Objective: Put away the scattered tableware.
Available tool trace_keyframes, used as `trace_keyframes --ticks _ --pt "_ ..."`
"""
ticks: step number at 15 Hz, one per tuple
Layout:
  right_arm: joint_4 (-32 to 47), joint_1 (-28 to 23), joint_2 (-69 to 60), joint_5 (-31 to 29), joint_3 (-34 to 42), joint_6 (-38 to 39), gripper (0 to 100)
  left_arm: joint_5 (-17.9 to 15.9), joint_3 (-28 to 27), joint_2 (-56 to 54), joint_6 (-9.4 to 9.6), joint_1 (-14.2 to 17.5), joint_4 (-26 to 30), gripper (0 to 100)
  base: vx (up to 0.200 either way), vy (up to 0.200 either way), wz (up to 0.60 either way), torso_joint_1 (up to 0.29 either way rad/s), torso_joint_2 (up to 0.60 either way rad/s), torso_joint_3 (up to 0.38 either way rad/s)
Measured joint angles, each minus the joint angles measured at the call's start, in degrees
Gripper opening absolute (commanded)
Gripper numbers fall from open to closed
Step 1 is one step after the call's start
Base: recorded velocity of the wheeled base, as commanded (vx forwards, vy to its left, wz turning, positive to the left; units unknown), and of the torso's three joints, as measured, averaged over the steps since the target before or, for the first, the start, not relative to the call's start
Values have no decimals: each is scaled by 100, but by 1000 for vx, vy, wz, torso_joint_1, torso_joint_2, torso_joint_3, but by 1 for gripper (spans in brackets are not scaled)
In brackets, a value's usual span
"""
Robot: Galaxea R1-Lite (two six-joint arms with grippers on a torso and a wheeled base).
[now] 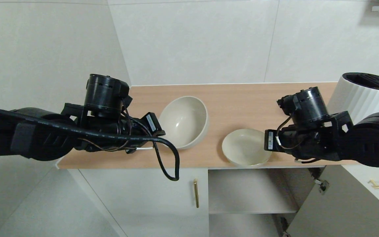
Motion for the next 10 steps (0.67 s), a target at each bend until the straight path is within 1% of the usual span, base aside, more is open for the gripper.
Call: trace_keyframes --ticks 1,3,5,6,7,10 --pt "213 0 -178 291 28 0 0 9 72 -84 95 0 0 0 0 0 0 0 0 0" --pt "607 -15 -611 1011 61 9 0 11 350 -291 506 0 -12 0 0 0 0 0 0 0" --pt "836 -37 -934 1281 111 16 0 2 664 -532 853 0 -33 0 0 0 0 0 0 0" --pt "1104 -41 -1075 1356 138 13 0 -2 778 -667 933 0 -37 0 0 0 0 0 0 0" --pt "1258 -46 -1172 1382 157 5 0 -7 839 -768 961 0 -33 0 0 0 0 0 0 0" --pt "1137 -130 -1314 1402 288 2 0 -5 900 -939 955 0 -33 0 0 0 0 0 0 0"
